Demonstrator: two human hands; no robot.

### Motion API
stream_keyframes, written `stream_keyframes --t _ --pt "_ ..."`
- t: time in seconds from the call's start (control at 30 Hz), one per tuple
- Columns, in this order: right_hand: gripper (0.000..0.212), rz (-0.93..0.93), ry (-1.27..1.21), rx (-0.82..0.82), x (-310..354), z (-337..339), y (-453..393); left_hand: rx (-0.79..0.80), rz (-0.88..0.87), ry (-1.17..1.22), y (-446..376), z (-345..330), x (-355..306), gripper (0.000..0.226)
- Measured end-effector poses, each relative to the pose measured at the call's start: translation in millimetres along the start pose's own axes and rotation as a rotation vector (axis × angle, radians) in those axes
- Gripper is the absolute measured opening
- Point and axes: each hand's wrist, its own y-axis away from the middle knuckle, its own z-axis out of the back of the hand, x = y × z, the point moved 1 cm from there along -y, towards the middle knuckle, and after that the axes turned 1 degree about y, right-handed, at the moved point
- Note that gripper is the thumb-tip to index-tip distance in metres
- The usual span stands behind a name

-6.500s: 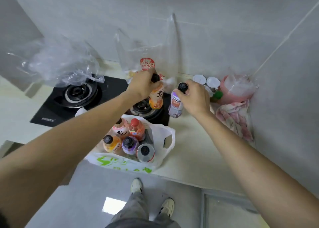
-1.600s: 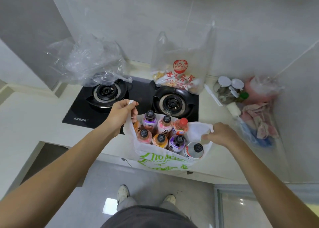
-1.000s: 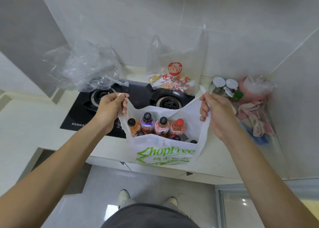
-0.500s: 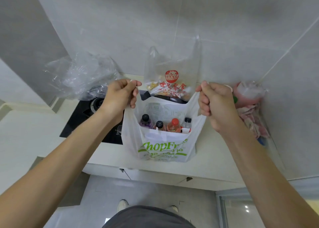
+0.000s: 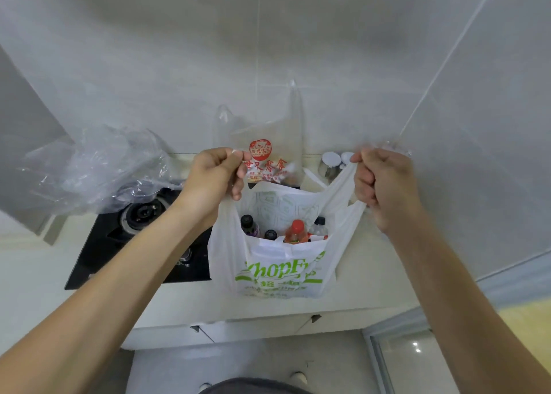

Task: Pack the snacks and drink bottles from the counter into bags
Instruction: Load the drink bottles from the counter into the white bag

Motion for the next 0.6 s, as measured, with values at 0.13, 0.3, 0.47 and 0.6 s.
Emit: stream_keyframes --t 0.13,0.3,0.47,0.6 --pt "0.031 0.007 -0.012 -0.039 7.8 23.8 -10.5 0.081 -0.001 -0.010 -9.9 -30.1 -3.4 0.020" --pt "0.031 0.024 0.014 -0.020 15.9 63.3 -31.5 0.093 -0.004 -0.020 -17.0 -85.0 0.8 0.019" --pt "0.029 0.023 0.060 0.050 18.4 107.6 -65.7 0.029 0.008 -0.015 -27.4 -155.4 9.2 0.019" --pt "0.029 0.027 0.091 0.123 17.2 134.6 -96.1 -0.016 0.013 -0.006 -40.1 -205.3 17.7 0.020"
